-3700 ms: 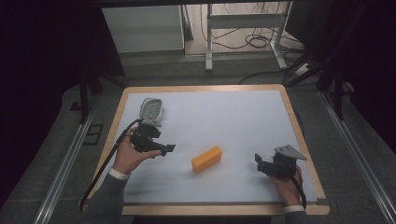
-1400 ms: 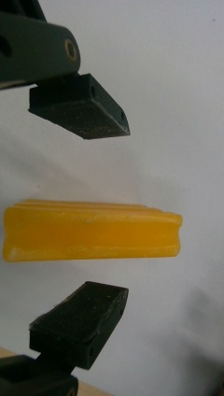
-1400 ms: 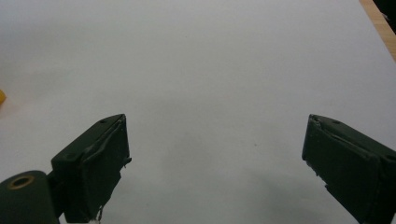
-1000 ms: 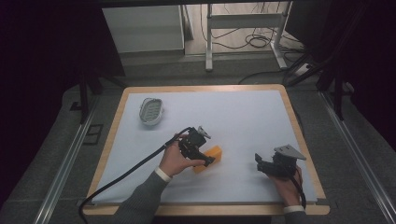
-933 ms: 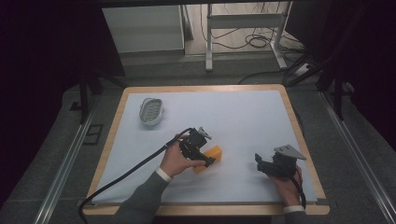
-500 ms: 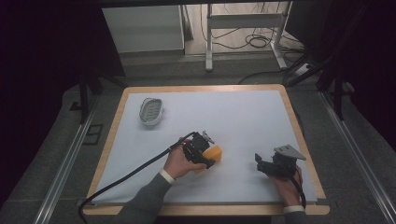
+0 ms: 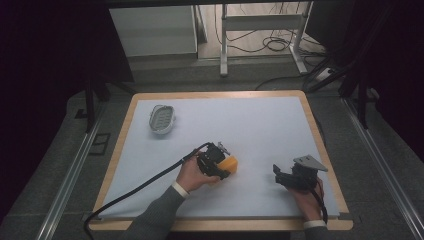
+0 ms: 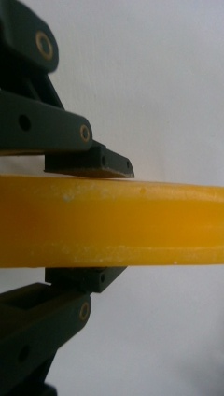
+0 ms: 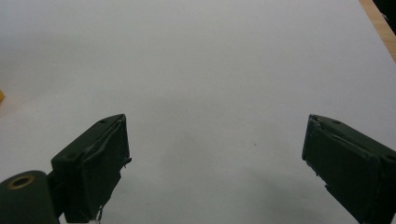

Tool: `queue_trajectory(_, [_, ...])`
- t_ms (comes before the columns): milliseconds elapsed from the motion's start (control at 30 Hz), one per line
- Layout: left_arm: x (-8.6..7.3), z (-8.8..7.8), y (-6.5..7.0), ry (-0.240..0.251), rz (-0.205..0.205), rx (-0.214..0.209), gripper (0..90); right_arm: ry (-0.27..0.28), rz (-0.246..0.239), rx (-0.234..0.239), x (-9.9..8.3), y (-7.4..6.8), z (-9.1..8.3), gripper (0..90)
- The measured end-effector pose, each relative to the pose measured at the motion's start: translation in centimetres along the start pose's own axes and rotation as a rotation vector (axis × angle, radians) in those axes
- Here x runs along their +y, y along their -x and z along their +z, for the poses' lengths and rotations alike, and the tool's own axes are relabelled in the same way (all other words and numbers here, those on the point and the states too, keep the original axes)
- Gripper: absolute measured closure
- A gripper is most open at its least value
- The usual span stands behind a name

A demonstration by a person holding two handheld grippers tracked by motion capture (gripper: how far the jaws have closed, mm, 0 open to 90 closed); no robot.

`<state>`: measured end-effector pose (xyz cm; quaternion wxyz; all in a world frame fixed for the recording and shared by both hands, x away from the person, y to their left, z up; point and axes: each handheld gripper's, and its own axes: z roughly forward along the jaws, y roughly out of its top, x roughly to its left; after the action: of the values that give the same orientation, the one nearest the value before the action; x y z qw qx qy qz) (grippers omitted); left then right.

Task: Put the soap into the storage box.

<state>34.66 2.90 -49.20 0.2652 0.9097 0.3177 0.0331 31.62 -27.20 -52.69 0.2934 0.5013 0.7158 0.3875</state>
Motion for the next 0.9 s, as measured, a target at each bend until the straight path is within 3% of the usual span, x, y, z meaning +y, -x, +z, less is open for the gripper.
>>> queue_trajectory(633, [0.0, -0.3, -0.2, 0.009, 0.011, 0.004, 61.0, -0.001, -0.016, -0.008, 0.0, -0.1, 0.0, 7.5])
queue_trajectory(900, [0.1, -1.7, -0.4, 0.043, 0.013, 0.011, 61.1, 0.001, -0.012, -0.007, 0.0, -0.1, 0.0, 7.5])
